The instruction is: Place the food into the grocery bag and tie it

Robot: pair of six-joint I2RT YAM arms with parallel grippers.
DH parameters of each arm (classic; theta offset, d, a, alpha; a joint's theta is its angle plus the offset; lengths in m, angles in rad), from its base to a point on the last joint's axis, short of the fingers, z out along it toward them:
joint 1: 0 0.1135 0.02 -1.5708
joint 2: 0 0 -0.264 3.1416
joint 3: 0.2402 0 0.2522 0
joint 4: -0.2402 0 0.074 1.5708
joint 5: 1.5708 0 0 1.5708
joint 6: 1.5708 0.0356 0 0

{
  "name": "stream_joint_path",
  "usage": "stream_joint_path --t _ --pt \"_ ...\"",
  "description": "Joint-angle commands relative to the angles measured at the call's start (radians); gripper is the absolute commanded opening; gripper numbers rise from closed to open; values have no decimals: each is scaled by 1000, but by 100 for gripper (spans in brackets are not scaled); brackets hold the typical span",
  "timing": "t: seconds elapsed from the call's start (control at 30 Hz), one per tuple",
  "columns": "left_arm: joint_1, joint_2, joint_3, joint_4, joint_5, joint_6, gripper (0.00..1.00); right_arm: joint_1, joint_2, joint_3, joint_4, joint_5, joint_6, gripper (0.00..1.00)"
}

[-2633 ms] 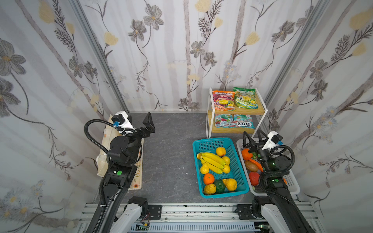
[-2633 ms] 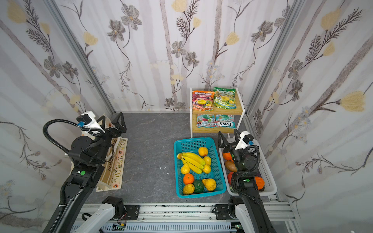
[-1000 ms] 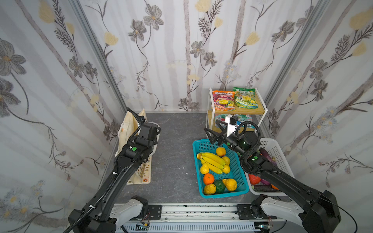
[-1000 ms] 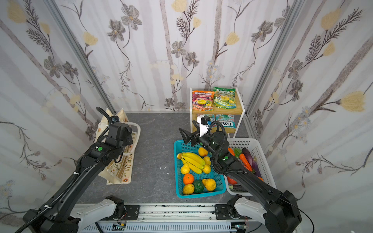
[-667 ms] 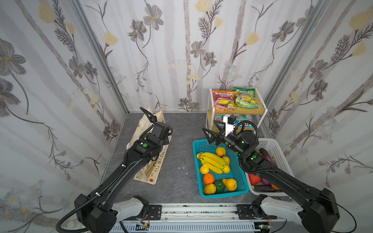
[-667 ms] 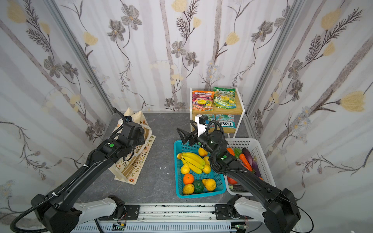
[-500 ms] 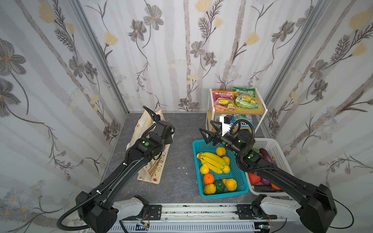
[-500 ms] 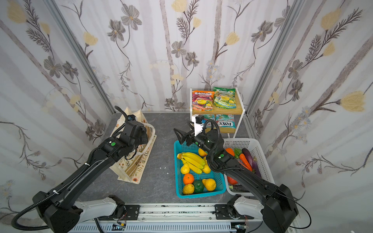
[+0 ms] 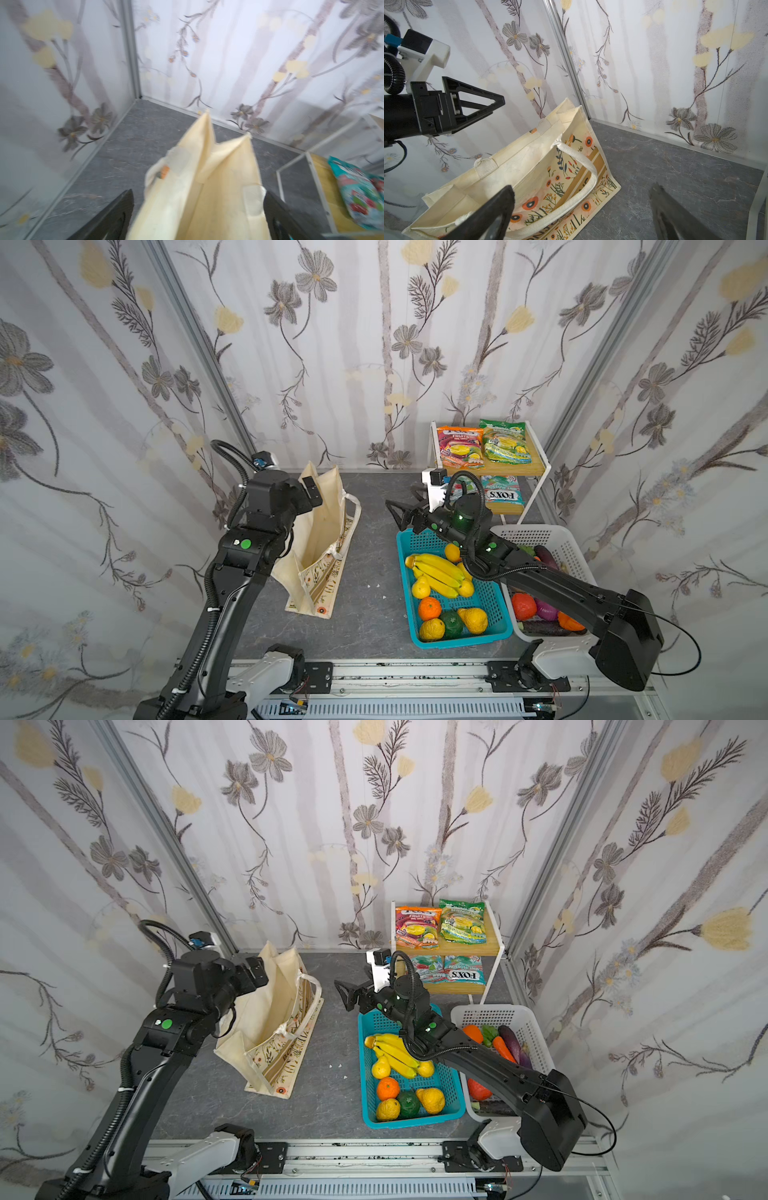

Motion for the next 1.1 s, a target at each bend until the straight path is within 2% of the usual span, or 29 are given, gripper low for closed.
stream_joint_path --t 0.0,0.07,0.13,0.17,0.23,0.3,0.33,0.5,0.6,0.9,1.0,1.03,1.07 --pt "89 -13 -33 20 99 38 100 9 33 48 -2 -51 31 100" --pt "142 -7 -107 39 140 43 100 28 88 116 -69 -47 31 100" --pt "188 -11 -170 77 169 66 92 37 140 184 -136 -17 31 100" --pt "207 -15 -201 96 180 84 87 77 161 208 -156 -12 31 100" --pt "246 -9 -234 110 214 91 73 100 193 241 -167 -21 31 100" --pt "267 -3 -257 127 285 83 46 123 218 252 -153 -27 31 99" --pt "268 -4 -267 133 302 77 38 129 225 255 -146 -27 33 99" --pt "267 -43 -310 137 306 72 24 154 270 296 -166 -17 47 96" --pt "267 -69 -349 128 349 53 1 163 291 309 -170 6 67 93" --pt "266 -158 -358 62 402 3 1 168 364 392 -263 38 110 92" --pt "265 -135 -339 63 374 26 21 168 389 424 -317 78 137 92" --pt "266 -120 -329 63 377 36 35 168 392 428 -326 91 148 92" --pt "266 -101 -315 64 378 46 53 168 395 432 -333 98 160 93"
